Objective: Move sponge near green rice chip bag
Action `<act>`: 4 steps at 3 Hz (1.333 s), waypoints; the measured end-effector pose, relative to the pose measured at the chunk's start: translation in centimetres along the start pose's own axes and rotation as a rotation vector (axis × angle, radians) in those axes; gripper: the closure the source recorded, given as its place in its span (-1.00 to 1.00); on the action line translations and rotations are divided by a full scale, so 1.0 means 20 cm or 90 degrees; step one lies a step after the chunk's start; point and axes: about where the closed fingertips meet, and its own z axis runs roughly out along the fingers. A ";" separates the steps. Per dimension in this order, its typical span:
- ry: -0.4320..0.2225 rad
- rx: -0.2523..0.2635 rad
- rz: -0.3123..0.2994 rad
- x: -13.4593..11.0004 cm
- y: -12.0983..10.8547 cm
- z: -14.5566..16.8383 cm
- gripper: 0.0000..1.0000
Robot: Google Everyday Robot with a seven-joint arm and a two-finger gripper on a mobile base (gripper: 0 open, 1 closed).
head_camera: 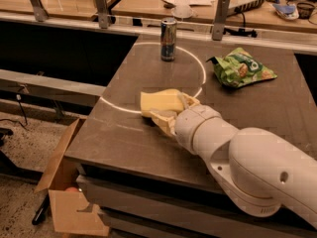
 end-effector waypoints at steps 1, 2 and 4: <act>0.029 0.164 -0.002 -0.01 -0.35 -0.31 1.00; 0.061 0.263 0.014 0.08 -0.65 -0.53 1.00; 0.064 0.286 0.054 0.18 -0.90 -0.49 0.53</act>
Offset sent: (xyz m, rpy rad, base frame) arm -0.0368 -0.2292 0.0434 -0.1295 0.0072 -0.5518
